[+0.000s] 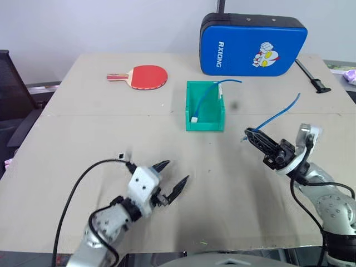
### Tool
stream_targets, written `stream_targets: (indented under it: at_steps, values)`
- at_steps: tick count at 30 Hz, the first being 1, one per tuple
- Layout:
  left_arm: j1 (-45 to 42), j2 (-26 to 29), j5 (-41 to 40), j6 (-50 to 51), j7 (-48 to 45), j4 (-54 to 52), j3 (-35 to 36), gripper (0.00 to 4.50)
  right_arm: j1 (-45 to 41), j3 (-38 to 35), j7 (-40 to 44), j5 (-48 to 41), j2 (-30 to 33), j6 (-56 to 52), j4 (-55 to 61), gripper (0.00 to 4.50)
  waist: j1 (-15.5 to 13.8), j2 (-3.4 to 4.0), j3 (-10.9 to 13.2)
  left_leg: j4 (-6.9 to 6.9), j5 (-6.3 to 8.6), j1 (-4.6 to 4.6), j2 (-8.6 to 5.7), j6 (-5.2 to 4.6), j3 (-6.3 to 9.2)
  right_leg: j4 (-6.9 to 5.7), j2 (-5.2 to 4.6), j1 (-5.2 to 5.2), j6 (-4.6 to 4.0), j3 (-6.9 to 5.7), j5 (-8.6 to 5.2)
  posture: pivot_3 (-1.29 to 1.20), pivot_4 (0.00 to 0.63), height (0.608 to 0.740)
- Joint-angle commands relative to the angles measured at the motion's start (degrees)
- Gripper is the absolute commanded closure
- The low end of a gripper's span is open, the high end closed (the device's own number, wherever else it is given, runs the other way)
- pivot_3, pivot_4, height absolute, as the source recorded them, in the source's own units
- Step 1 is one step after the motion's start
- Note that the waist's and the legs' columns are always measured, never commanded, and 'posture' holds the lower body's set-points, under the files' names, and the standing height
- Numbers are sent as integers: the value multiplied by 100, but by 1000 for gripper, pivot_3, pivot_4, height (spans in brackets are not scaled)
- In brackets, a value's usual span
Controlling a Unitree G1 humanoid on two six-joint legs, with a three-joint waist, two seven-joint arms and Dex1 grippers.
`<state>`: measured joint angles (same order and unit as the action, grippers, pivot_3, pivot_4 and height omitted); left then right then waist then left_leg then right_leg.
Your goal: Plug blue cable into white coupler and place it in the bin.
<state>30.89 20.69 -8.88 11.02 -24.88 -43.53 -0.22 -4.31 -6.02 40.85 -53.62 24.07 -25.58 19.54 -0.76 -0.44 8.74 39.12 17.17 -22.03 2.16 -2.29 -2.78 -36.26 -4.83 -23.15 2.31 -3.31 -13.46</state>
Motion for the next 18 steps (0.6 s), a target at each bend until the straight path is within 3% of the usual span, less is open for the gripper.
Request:
stream_targets:
  at_steps: [1, 4, 6, 12, 18]
  values:
    - [966, -803, 570, -755, 1109, -180, 504, 716, -309, 202, 570, 497, 83, 405, 65, 4500, 5, -3, 1, 0, 1, -1, 1, -2, -3, 1, -3, -3, 1, 4, 0, 0, 150, 728]
    - [1320, -1466, 902, -849, 1839, 135, 845, 716, -500, 286, 796, 580, 76, 419, 51, 4500, -26, -6, 3, -4, 3, -4, 0, -4, 2, 1, -1, -6, 1, -4, -1, 0, 150, 728]
    - [1119, -1620, 1014, -806, 2055, 296, 971, 716, -585, 336, 873, 675, 42, 457, 12, 4500, -74, -9, 3, -3, 3, -11, -1, -5, 18, 0, 1, -11, 1, -46, -2, 0, 150, 728]
    - [-40, -1370, 1169, -497, 2058, 1085, 1078, 716, -594, 490, 960, 797, -64, 428, 42, 4500, -42, -23, -7, 10, 2, -9, -2, -4, 21, -24, 5, -7, 1, -51, 0, 0, 150, 728]
    - [-933, -1257, 831, -418, 1977, 2094, 1272, 716, -515, 439, 767, 833, -177, 418, 243, 4500, 5, -33, -14, 9, 2, -5, -1, -4, 12, -32, 8, -10, 25, -44, 14, 0, 150, 728]
